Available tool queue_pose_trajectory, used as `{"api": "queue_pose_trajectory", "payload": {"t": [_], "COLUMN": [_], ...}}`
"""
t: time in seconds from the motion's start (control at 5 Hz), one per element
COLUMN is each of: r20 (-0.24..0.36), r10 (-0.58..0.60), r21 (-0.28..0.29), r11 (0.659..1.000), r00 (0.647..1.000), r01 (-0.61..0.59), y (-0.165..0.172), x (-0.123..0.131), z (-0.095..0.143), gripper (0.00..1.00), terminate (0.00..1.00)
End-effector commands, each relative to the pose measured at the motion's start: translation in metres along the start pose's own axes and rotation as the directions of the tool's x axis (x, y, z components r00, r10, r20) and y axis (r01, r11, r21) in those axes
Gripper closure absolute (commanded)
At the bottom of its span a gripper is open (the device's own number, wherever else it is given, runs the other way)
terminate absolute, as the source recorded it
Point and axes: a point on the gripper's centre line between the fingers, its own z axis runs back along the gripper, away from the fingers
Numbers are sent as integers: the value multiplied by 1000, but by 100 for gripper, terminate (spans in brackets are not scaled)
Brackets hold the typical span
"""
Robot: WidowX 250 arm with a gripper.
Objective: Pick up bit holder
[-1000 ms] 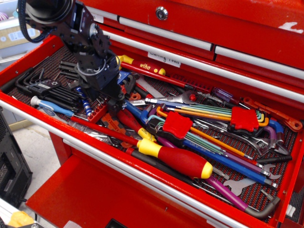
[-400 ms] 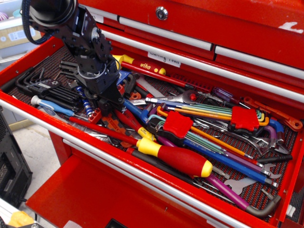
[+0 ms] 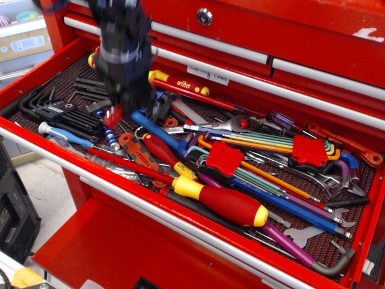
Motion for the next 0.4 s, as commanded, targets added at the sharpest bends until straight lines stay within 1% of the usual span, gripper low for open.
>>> {"api": "queue_pose_trajectory", "payload": {"t": [0.0, 0.2], "r20": [38, 6], "r10": [-11, -53], "r21": [126, 145], "r11": [992, 988], "r00": [999, 999], "r01": [6, 52], "y": [23, 25], "x": [11, 13], "z": [85, 104], "gripper": [100, 100], "terminate": [0, 100]}}
